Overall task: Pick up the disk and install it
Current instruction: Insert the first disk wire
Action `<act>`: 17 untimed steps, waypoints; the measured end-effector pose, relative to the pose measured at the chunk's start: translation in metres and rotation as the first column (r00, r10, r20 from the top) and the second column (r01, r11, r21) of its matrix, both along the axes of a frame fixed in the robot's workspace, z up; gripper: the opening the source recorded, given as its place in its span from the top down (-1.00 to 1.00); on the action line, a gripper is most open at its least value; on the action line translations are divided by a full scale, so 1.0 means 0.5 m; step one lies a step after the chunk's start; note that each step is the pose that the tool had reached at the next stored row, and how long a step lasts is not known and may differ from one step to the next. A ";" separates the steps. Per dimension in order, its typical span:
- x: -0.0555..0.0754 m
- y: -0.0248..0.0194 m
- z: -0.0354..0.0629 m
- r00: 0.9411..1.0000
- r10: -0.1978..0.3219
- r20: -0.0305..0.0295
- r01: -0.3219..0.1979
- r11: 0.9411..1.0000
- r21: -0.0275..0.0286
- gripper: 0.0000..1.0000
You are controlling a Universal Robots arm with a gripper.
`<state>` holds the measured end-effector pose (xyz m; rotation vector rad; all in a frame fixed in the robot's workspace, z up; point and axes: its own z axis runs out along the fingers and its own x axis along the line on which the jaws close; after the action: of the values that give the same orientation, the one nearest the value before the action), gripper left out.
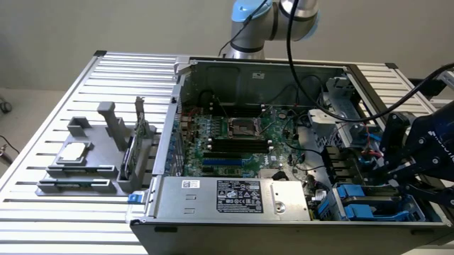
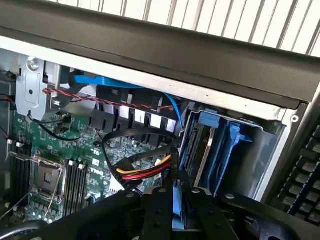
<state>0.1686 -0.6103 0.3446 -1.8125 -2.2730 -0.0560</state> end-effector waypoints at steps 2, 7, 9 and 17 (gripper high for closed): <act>0.000 -0.0002 0.001 1.000 -0.017 -0.002 0.017 1.000 -0.006 0.66; 0.001 -0.0007 0.002 0.998 -0.060 -0.008 0.060 0.998 -0.024 0.66; 0.002 -0.0008 0.003 0.997 -0.077 -0.010 0.077 0.997 -0.031 0.66; 0.003 -0.0014 0.004 0.990 -0.142 -0.012 0.141 0.988 -0.063 0.66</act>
<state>0.1700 -0.6110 0.3466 -1.9958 -2.1549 0.0050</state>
